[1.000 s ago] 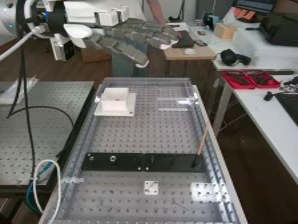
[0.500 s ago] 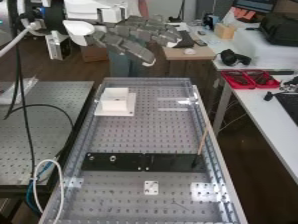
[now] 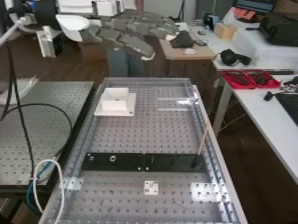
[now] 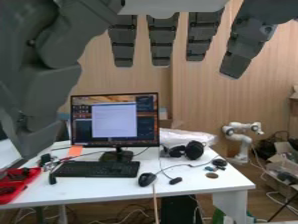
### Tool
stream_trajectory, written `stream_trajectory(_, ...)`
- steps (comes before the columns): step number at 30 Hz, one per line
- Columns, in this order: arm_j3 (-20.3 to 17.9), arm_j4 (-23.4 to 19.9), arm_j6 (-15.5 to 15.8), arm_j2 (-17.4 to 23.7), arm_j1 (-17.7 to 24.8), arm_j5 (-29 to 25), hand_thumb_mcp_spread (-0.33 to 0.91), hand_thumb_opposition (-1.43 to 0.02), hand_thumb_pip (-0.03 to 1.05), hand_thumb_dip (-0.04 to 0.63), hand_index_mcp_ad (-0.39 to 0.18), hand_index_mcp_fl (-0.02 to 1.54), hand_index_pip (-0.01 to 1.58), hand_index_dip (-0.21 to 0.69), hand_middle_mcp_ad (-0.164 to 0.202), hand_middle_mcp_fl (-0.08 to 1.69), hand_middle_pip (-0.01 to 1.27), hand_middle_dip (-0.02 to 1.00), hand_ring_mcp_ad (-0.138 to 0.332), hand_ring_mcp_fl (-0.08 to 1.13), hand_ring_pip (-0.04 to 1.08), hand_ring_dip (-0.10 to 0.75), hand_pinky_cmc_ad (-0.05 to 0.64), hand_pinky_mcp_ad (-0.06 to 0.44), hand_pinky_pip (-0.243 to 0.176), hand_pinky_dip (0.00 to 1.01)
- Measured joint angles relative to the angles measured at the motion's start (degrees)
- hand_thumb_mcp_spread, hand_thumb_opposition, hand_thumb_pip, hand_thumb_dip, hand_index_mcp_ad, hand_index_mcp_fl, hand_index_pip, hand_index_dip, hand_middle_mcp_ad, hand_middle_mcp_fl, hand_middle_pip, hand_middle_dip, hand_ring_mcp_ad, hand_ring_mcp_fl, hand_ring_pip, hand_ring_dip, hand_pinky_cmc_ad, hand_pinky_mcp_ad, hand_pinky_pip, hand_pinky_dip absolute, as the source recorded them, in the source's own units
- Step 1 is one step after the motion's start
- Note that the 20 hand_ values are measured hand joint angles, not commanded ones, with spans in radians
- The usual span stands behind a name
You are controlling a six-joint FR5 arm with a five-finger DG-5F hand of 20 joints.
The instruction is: Grab the bearing and place it in the white container
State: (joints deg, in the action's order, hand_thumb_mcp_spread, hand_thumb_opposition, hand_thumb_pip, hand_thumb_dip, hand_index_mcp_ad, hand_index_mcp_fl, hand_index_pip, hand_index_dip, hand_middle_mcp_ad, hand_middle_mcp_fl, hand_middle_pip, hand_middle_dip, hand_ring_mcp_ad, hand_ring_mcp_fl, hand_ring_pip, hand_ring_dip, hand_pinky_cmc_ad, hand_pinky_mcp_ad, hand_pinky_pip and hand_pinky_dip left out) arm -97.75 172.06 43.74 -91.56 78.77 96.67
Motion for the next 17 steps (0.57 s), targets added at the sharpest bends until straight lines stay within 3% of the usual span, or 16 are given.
stream_trajectory(17, -1.09, -0.46, -0.39, 0.23, -1.98, 3.63, 0.27, -0.73, 0.40, 0.113, -0.120, 0.10, 0.12, 0.143, 0.068, 0.00, 0.13, 0.16, 0.159, 0.00, 0.09, 0.087, 0.428, 0.312, -0.106, 0.30)
